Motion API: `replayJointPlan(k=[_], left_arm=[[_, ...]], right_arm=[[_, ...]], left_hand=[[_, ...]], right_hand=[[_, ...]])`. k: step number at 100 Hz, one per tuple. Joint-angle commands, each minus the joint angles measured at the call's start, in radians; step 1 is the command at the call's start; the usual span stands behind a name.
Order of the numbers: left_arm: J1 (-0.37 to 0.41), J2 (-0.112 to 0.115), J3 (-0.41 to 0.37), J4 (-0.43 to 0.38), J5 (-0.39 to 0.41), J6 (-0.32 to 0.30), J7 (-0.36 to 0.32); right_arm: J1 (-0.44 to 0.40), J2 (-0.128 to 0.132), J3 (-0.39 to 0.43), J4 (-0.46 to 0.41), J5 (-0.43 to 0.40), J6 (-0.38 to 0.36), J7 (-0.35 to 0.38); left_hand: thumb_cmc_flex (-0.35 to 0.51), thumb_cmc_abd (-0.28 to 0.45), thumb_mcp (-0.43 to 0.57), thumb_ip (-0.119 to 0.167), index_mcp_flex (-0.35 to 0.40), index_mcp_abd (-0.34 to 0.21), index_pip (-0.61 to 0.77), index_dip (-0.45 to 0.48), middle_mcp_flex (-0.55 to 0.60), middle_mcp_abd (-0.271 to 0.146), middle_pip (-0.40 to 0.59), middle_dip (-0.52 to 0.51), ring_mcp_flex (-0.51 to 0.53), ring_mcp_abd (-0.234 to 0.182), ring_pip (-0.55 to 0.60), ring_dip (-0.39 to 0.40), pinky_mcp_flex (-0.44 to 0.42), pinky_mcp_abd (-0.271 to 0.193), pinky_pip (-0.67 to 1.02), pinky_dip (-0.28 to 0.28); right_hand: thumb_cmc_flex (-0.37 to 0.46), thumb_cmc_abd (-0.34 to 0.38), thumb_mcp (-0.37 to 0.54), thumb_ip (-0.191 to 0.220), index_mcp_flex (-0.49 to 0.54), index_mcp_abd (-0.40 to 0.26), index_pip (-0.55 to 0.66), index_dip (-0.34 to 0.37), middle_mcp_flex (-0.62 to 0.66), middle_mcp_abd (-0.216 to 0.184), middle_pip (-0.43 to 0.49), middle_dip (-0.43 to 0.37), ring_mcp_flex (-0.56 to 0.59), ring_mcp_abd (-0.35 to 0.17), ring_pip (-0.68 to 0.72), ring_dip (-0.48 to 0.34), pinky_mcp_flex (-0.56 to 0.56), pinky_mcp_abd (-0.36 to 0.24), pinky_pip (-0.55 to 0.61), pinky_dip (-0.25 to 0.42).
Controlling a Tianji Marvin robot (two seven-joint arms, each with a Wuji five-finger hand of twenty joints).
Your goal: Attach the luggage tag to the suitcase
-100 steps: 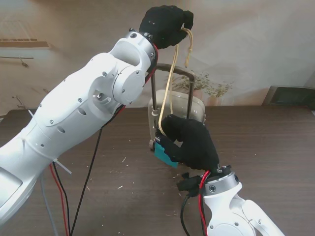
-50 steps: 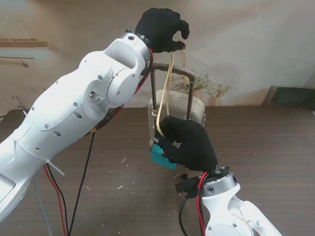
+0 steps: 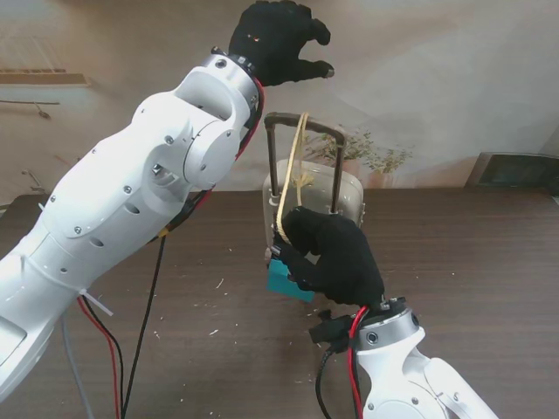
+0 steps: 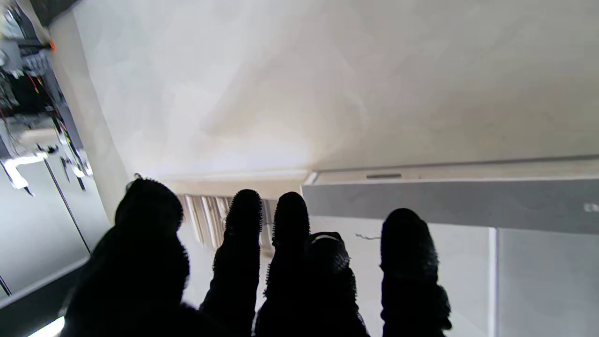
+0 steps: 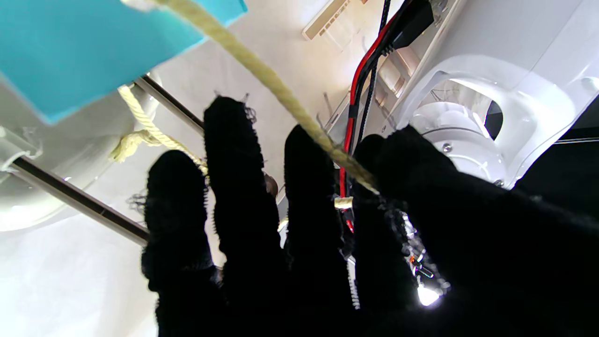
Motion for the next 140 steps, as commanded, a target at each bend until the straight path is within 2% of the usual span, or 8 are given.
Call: replayJointPlan(k=[1, 21, 30, 52, 67, 80, 112, 140], left_arm=[[0.027, 0.002, -0.031, -0.051, 0.014, 0.018, -0.002], [0.214, 0.023, -0.192, -0.221, 0.031, 0.019, 0.031], [0.316, 0.033, -0.272, -0.3, 0.019, 0.006, 0.038], [0.586, 0.043, -0.418, -0.47, -0.087, -0.017, 0.068], [0.753, 0.047, -0.476, -0.539, -0.088, -0.038, 0.1], [0.892, 0.047, -0.502, -0.577, -0.092, -0.046, 0.13], [1.145, 0.031, -0.495, -0.571, -0.12, -0.073, 0.292], [1.227, 0.006, -0.463, -0.529, -0.227, -0.066, 0.41]], right_arm=[[0.0, 0.0, 0.0, -0.001, 0.002, 0.007, 0.01], [0.014, -0.004, -0.003, 0.003, 0.011, 0.027, 0.002], [0.024, -0.005, -0.004, 0.003, 0.022, 0.039, 0.011], [0.056, -0.008, -0.017, 0.009, 0.038, 0.063, 0.019], [0.081, -0.01, -0.027, 0.015, 0.057, 0.08, 0.031], [0.091, -0.012, -0.037, 0.015, 0.072, 0.085, 0.034], [0.104, -0.016, -0.039, 0.012, 0.085, 0.095, 0.034], [0.103, -0.018, -0.038, 0.012, 0.081, 0.096, 0.022]], left_hand=[[0.0, 0.058, -0.022, 0.005, -0.033, 0.066, 0.012, 0.007, 0.018, 0.096, 0.016, -0.01, -0.09, -0.245, 0.012, 0.012, 0.008, -0.038, 0.003, 0.0], [0.049, 0.04, 0.001, 0.022, 0.0, 0.049, 0.122, 0.07, 0.076, 0.092, 0.04, -0.012, -0.037, -0.223, 0.026, -0.009, 0.039, -0.017, 0.027, 0.005], [0.063, 0.017, 0.016, 0.024, 0.021, 0.037, 0.174, 0.103, 0.107, 0.091, 0.067, 0.0, -0.015, -0.269, 0.067, 0.012, 0.07, -0.022, 0.053, 0.008], [0.112, -0.057, 0.038, 0.015, 0.0, -0.035, 0.452, 0.246, 0.163, 0.086, 0.13, 0.031, 0.033, -0.319, 0.104, 0.054, 0.123, -0.013, 0.102, 0.005], [0.126, -0.059, 0.025, 0.019, 0.01, -0.081, 0.609, 0.296, 0.206, 0.084, 0.157, 0.039, 0.067, -0.325, 0.125, 0.049, 0.162, -0.007, 0.135, 0.004], [0.138, -0.055, 0.025, 0.026, 0.027, -0.088, 0.656, 0.276, 0.224, 0.093, 0.165, 0.038, 0.079, -0.316, 0.135, 0.045, 0.17, 0.008, 0.146, -0.002], [0.185, -0.059, 0.031, 0.03, 0.033, -0.045, 0.502, 0.14, 0.19, 0.115, 0.114, 0.014, 0.057, -0.243, 0.111, 0.041, 0.117, 0.038, 0.099, -0.006], [0.227, -0.075, 0.051, 0.024, 0.037, -0.044, 0.446, 0.109, 0.185, 0.127, 0.119, 0.012, 0.059, -0.218, 0.11, 0.043, 0.104, 0.065, 0.081, 0.001]], right_hand=[[0.016, 0.031, -0.009, -0.014, 0.038, -0.005, 0.058, 0.017, 0.022, 0.0, 0.018, 0.009, 0.031, -0.005, 0.006, -0.002, 0.006, 0.011, 0.023, 0.009], [0.017, 0.032, -0.011, -0.014, 0.038, -0.005, 0.056, 0.016, 0.02, 0.001, 0.017, 0.009, 0.03, -0.005, 0.005, -0.002, 0.005, 0.01, 0.023, 0.008], [0.019, 0.034, -0.013, -0.013, 0.038, -0.006, 0.055, 0.016, 0.019, 0.002, 0.017, 0.009, 0.026, -0.004, 0.003, -0.002, 0.001, 0.008, 0.02, 0.007], [0.021, 0.038, -0.019, -0.012, 0.035, -0.008, 0.053, 0.017, 0.016, 0.002, 0.015, 0.009, 0.024, -0.005, 0.002, -0.002, 0.0, 0.006, 0.018, 0.007], [0.021, 0.038, -0.021, -0.011, 0.035, -0.008, 0.052, 0.017, 0.016, 0.002, 0.014, 0.01, 0.024, -0.004, 0.001, -0.002, 0.0, 0.006, 0.018, 0.007], [0.022, 0.04, -0.023, -0.011, 0.034, -0.008, 0.051, 0.017, 0.015, 0.002, 0.014, 0.01, 0.023, -0.004, 0.001, -0.002, -0.001, 0.005, 0.017, 0.006], [0.024, 0.041, -0.027, -0.01, 0.032, -0.013, 0.048, 0.018, 0.014, 0.003, 0.013, 0.011, 0.022, -0.005, 0.001, -0.001, -0.001, 0.005, 0.017, 0.006], [0.026, 0.043, -0.032, -0.009, 0.032, -0.017, 0.045, 0.016, 0.015, 0.002, 0.014, 0.012, 0.022, -0.005, 0.002, 0.0, -0.001, 0.005, 0.017, 0.007]])
